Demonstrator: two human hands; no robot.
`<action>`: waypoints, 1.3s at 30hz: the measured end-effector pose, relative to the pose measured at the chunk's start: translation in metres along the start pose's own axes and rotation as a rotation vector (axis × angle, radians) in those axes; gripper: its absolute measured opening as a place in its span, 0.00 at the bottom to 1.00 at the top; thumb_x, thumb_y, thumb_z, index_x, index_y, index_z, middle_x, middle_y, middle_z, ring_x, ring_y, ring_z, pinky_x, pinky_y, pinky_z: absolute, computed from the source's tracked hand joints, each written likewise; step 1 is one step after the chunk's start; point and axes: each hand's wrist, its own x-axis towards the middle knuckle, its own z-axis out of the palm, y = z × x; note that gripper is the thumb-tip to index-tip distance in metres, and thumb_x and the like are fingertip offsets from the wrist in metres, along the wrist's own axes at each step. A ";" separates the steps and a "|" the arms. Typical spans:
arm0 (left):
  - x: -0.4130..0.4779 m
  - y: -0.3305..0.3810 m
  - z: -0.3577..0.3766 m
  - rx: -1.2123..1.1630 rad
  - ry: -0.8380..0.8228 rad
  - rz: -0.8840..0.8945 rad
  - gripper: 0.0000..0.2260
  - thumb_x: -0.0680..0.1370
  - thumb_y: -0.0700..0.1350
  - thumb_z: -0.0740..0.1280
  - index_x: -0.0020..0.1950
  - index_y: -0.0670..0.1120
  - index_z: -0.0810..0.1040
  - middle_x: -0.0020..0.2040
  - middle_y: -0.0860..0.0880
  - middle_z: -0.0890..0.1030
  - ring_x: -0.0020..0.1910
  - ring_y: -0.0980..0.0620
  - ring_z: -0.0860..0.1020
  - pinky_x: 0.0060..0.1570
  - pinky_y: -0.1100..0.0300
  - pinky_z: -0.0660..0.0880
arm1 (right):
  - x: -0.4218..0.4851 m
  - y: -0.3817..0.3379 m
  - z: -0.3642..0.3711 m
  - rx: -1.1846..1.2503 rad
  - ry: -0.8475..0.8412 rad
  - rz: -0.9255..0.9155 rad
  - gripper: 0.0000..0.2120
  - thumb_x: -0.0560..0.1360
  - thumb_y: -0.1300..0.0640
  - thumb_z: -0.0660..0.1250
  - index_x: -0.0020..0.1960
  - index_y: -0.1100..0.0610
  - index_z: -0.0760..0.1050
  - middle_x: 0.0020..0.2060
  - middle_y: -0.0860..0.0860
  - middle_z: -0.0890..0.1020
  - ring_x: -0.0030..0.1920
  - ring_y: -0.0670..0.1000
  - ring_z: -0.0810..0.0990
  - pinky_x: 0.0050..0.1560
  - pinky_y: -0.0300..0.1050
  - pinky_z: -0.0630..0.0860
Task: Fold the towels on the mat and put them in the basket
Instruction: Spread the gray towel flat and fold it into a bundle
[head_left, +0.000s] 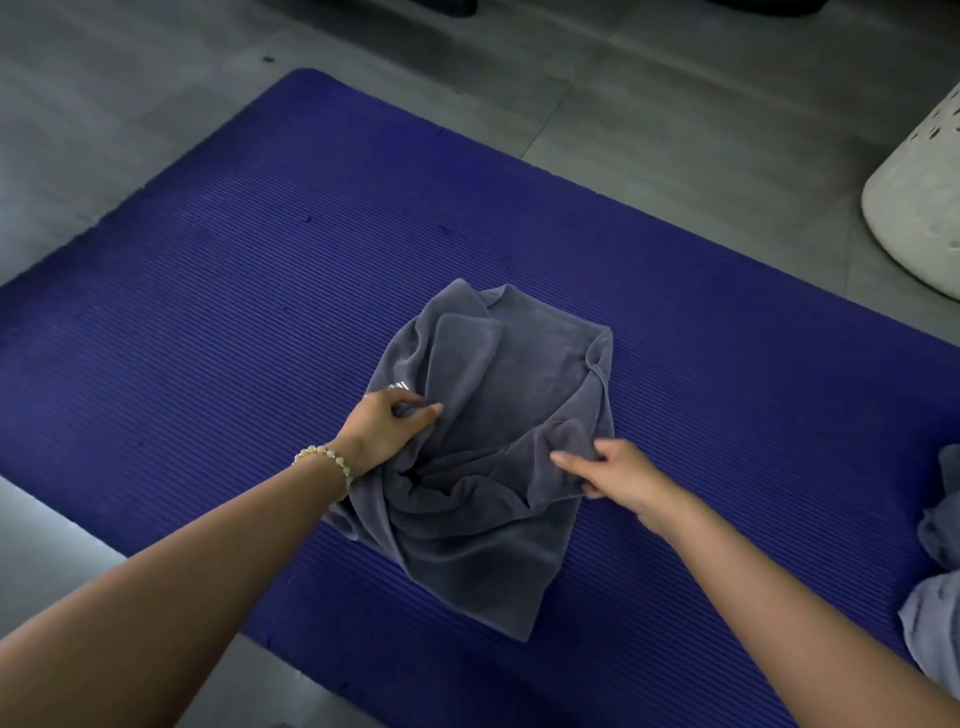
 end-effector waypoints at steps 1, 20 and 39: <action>-0.006 0.006 -0.001 -0.039 -0.085 0.037 0.14 0.74 0.58 0.69 0.54 0.53 0.81 0.51 0.55 0.82 0.53 0.56 0.79 0.60 0.60 0.74 | 0.001 -0.004 0.001 0.110 0.039 -0.052 0.11 0.74 0.46 0.69 0.49 0.53 0.77 0.44 0.48 0.81 0.45 0.47 0.80 0.50 0.42 0.76; -0.021 0.023 0.036 -0.101 -0.182 -0.086 0.12 0.77 0.54 0.67 0.55 0.51 0.83 0.48 0.55 0.82 0.48 0.59 0.77 0.47 0.72 0.68 | 0.000 -0.010 0.053 0.266 0.091 -0.328 0.11 0.74 0.56 0.71 0.52 0.53 0.71 0.33 0.48 0.79 0.36 0.46 0.79 0.41 0.40 0.78; -0.036 0.039 0.024 -0.448 -0.308 0.029 0.08 0.77 0.48 0.69 0.51 0.46 0.84 0.46 0.50 0.86 0.47 0.57 0.83 0.44 0.70 0.78 | -0.010 -0.038 0.004 -0.143 0.005 -0.517 0.05 0.71 0.57 0.74 0.47 0.54 0.81 0.39 0.47 0.85 0.44 0.42 0.83 0.54 0.39 0.77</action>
